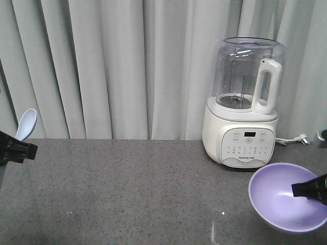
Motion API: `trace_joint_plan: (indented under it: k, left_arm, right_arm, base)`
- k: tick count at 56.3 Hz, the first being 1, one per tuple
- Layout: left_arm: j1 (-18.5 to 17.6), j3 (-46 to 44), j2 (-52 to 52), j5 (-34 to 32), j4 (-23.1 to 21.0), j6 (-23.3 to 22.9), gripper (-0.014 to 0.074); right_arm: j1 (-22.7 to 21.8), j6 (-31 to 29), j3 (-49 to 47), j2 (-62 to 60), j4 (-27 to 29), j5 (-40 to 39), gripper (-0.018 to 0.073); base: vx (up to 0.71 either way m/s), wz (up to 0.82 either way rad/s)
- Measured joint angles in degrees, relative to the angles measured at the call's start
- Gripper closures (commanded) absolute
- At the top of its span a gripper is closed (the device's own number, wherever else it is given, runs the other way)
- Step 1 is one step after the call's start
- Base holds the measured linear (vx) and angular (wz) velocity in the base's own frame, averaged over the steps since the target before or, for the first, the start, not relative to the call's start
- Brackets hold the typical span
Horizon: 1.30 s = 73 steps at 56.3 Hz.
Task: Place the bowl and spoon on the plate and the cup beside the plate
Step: 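Grasp the lavender bowl rim with the right gripper and lift it, then drive holding spoon and bowl to the counter with the blue plate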
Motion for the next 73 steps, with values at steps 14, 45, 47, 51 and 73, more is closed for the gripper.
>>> trace_joint_plan:
  k: [14,45,47,51,73]
  left_arm:
    - [0.0,3.1,-6.9,-1.4,-0.9,0.0,0.0603]
    - [0.0,33.4,-40.9,-17.0,-2.8,0.1,0.0603]
    - [0.0,34.0,-41.9,-17.3,-2.8,0.1,0.0603]
    - [0.0,34.6,-43.1,-17.3,-2.8,0.1,0.0603]
    - [0.0,34.9,-43.8,-17.2,-2.8,0.1,0.0603]
  right_arm:
    - [4.1,-0.8,5.4,-18.7,2.4,-4.3,0.0569]
    - [4.2,-1.1,21.0,-43.7,5.7,-7.8,0.0568]
    - [4.2,-1.1,21.0,-43.7,5.7,-7.8,0.0568]
    - [4.2,-1.1,21.0,-43.7,5.7,-7.7,0.0568]
    - [4.2,-1.1,21.0,-43.7,5.7,-7.7,0.0568]
  base:
    - [0.0,0.0]
    - [0.0,0.0]
    - [0.0,0.0]
    - [0.0,0.0]
    - [0.0,0.0]
